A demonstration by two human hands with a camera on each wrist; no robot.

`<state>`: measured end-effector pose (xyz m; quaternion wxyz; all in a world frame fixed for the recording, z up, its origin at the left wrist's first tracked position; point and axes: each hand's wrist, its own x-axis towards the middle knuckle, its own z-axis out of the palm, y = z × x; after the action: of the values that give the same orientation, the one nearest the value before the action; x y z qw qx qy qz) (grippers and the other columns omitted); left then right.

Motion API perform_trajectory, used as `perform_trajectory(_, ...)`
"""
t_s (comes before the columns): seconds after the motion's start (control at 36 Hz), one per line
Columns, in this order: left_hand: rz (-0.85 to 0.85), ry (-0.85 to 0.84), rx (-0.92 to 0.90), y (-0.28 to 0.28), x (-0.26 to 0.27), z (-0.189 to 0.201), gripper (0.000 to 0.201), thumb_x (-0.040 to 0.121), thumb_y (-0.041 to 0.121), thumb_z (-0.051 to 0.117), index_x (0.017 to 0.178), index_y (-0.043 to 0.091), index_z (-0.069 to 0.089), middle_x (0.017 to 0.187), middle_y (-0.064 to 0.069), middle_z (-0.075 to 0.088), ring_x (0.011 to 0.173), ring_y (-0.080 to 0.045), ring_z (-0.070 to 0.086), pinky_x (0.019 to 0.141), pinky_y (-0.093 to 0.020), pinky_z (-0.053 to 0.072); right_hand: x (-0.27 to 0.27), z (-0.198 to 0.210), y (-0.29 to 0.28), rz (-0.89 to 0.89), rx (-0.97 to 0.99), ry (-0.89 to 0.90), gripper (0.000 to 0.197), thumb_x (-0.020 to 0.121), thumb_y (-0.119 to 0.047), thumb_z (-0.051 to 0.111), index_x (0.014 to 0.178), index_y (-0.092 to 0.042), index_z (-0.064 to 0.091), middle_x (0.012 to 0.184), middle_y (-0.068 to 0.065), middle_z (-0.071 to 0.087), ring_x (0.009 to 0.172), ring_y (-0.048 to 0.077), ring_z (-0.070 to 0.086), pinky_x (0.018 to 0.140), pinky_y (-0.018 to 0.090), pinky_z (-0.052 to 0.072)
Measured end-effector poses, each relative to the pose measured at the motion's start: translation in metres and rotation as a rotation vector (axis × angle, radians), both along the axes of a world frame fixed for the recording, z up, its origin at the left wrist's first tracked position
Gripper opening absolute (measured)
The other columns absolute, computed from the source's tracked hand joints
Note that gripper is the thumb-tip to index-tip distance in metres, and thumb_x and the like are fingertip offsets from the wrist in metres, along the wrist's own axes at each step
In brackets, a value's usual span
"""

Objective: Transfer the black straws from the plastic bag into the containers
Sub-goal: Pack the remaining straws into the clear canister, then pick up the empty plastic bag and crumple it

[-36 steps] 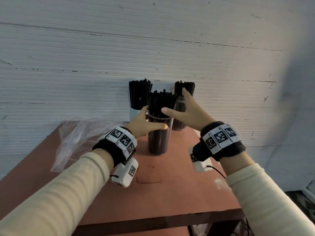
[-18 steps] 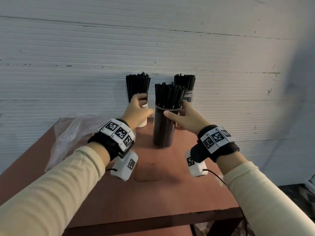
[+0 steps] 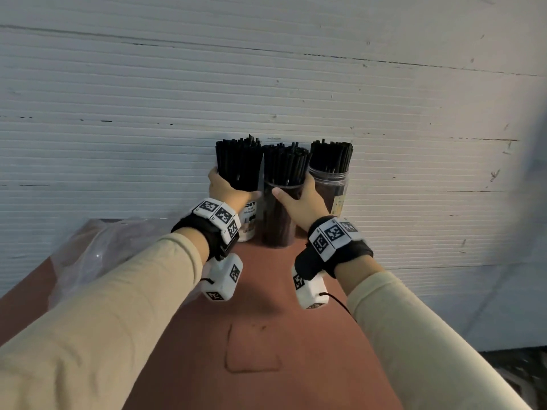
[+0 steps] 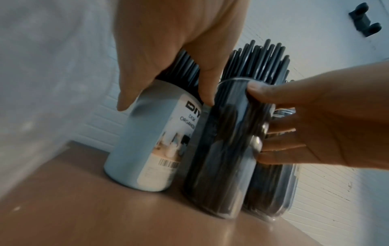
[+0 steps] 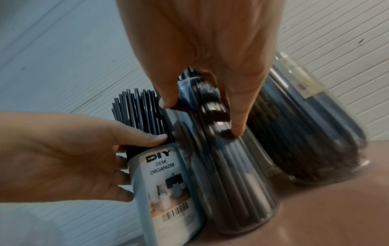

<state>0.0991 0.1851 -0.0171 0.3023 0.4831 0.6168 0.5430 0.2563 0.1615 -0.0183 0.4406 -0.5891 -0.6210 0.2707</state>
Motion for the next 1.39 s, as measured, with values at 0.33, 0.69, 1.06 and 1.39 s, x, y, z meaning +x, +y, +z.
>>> perform_trajectory(0.33, -0.033, -0.03, -0.035, 0.006, -0.004, -0.01, 0.084, 0.07, 0.018, 0.086, 0.136, 0.005, 0.036, 0.122, -0.007, 0.059, 0.11, -0.022, 0.059, 0.098, -0.038, 0.05, -0.027, 0.001, 0.018, -0.111, -0.021, 0.042, 0.088, 0.092, -0.042, 0.059, 0.153, -0.016, 0.002, 0.147, 0.019, 0.04, 0.132, 0.034, 0.043, 0.103, 0.041, 0.041)
perform_trajectory(0.69, 0.032, 0.033, -0.03, -0.032, -0.013, 0.017, 0.099, 0.079, 0.023, 0.079, 0.153, 0.008, 0.016, 0.151, -0.014, 0.037, 0.135, -0.028, 0.042, 0.093, -0.025, 0.036, -0.03, 0.01, -0.023, -0.186, 0.05, 0.0, 0.068, 0.09, -0.035, 0.064, 0.136, -0.001, 0.029, 0.136, 0.021, 0.043, 0.122, 0.036, 0.047, 0.095, 0.038, 0.042)
perform_trajectory(1.06, -0.052, 0.437, -0.045, -0.134, -0.122, 0.056, 0.02, 0.079, 0.019, 0.073, 0.098, 0.022, 0.069, 0.1, -0.001, 0.066, 0.09, -0.018, 0.061, 0.082, -0.028, 0.046, -0.088, 0.013, -0.12, 0.421, -0.063, -0.358, 0.015, 0.096, -0.021, 0.053, 0.094, -0.009, 0.062, 0.074, 0.007, 0.067, 0.059, 0.014, 0.061, 0.061, 0.029, 0.057)
perform_trajectory(1.39, -0.165, 0.458, -0.16, -0.203, -0.164, 0.036, 0.041, 0.087, -0.004, 0.054, 0.111, 0.025, 0.07, 0.088, -0.008, 0.064, 0.061, -0.017, 0.051, 0.052, -0.025, 0.046, -0.137, 0.009, -0.166, 0.604, -0.365, -0.913, 0.051, 0.1, -0.037, 0.046, 0.147, -0.018, 0.039, 0.141, 0.01, 0.052, 0.113, 0.017, 0.057, 0.101, 0.03, 0.04)
